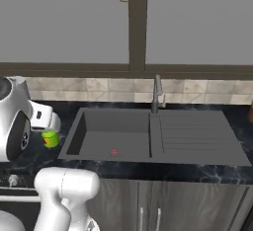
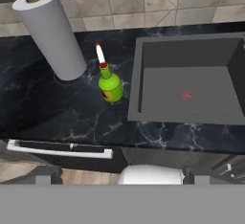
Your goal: Open the cabinet. Pick the spray and place it next to the sink. Then close the cabinet.
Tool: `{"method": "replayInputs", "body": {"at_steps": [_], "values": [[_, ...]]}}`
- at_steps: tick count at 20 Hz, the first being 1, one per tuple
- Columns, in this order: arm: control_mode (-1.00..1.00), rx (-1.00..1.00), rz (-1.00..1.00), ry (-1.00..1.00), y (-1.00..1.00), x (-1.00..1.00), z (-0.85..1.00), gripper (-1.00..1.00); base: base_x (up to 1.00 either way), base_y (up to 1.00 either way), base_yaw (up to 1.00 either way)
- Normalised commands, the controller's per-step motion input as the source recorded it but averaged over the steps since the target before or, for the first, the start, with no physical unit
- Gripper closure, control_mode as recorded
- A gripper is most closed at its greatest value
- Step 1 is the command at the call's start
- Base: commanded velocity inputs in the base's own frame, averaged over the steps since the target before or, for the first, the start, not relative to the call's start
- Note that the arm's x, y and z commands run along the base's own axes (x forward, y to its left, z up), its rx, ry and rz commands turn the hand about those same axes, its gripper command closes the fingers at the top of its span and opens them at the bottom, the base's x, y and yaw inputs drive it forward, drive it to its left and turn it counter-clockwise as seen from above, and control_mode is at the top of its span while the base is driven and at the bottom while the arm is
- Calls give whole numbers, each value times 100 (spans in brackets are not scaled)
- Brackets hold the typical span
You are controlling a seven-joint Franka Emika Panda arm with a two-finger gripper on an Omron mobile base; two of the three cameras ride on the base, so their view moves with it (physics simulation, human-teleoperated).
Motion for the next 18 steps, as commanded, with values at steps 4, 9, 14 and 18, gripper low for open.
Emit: {"method": "replayInputs", "body": {"at_steps": [4,9,14,18], "values": [[-100,0,0,0,0,-56,8,-100,0,0,0],[-100,0,0,1,0,4,0,-100,0,0,0],[-100,0,0,13,0,28,0,-100,0,0,0],[100,0,0,0,0,0,0,-100,0,0,0]]}}
